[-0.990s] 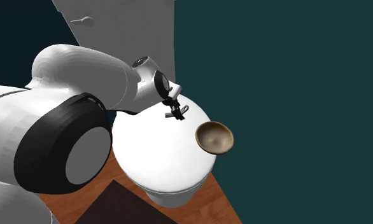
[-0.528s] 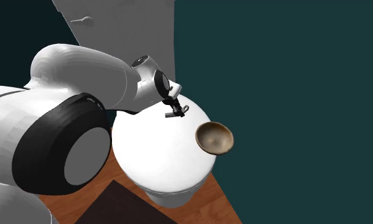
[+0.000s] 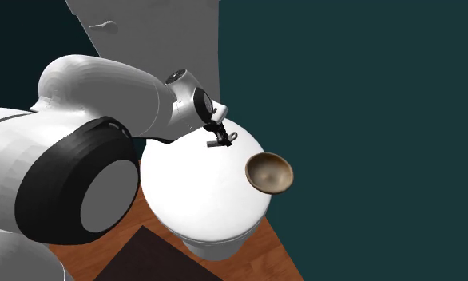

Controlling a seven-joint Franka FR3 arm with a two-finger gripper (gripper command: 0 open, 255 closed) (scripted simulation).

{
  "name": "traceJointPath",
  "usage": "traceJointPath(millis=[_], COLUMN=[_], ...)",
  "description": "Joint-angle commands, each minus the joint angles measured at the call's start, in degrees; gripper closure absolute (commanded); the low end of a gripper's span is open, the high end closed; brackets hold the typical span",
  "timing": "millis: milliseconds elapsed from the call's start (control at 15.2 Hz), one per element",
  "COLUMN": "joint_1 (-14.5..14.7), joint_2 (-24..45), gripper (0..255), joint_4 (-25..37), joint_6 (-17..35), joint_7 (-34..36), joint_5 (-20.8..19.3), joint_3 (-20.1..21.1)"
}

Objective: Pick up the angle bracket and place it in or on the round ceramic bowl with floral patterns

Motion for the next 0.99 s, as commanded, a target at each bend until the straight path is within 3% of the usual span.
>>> traceJointPath(millis=[0,924], joint_1=[0.0,-0.5], joint_2=[-0.2,-5.5], gripper=[255,255], joint_4=[0.0,3.8], joint_6=[-0.5,-8.3], joint_7=[-0.6,-7.4], joint_5=[0.6,6.8], joint_3=[0.2,1.5])
